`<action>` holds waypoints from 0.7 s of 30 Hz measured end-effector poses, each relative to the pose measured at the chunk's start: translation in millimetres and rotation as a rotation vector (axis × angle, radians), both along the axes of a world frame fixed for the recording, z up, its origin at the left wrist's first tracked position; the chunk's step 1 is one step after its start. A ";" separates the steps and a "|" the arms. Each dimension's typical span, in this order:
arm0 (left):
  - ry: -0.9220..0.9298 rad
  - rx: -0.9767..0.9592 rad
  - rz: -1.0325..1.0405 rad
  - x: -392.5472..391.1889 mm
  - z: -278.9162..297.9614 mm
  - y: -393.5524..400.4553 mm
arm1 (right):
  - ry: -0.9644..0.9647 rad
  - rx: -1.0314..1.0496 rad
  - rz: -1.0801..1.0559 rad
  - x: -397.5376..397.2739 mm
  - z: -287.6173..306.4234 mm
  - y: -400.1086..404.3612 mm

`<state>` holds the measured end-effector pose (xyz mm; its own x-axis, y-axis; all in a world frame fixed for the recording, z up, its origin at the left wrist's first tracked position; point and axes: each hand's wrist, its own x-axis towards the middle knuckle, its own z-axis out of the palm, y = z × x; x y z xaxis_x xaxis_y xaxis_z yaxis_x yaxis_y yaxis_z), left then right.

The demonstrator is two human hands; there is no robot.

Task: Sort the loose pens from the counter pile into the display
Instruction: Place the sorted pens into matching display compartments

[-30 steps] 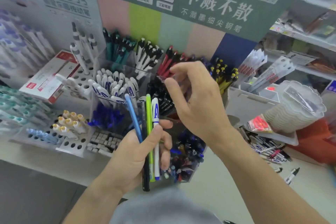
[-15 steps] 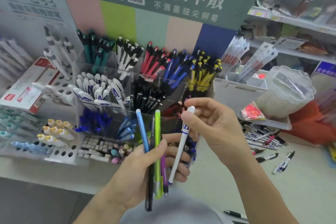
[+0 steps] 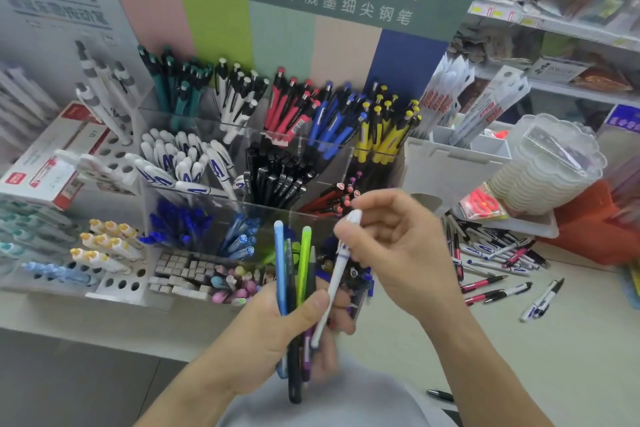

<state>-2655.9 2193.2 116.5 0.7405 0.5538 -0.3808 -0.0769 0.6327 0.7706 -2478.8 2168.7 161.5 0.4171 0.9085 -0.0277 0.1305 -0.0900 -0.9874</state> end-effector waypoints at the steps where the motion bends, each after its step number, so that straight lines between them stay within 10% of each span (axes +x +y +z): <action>1: -0.006 0.015 0.027 -0.4 -1.1 -0.1 | -0.036 0.095 -0.094 -2.7 -0.6 -1.1; 10: 0.052 0.010 0.526 -15.8 3.8 19.4 | -0.079 0.404 -0.086 -11.7 16.1 23.5; 15: -0.012 -0.059 0.583 -39.0 11.1 31.9 | -0.562 0.706 0.089 -36.8 15.4 80.7; 21: -0.056 -0.070 0.558 -45.0 17.1 23.8 | -1.064 0.527 0.274 -60.1 -6.7 140.0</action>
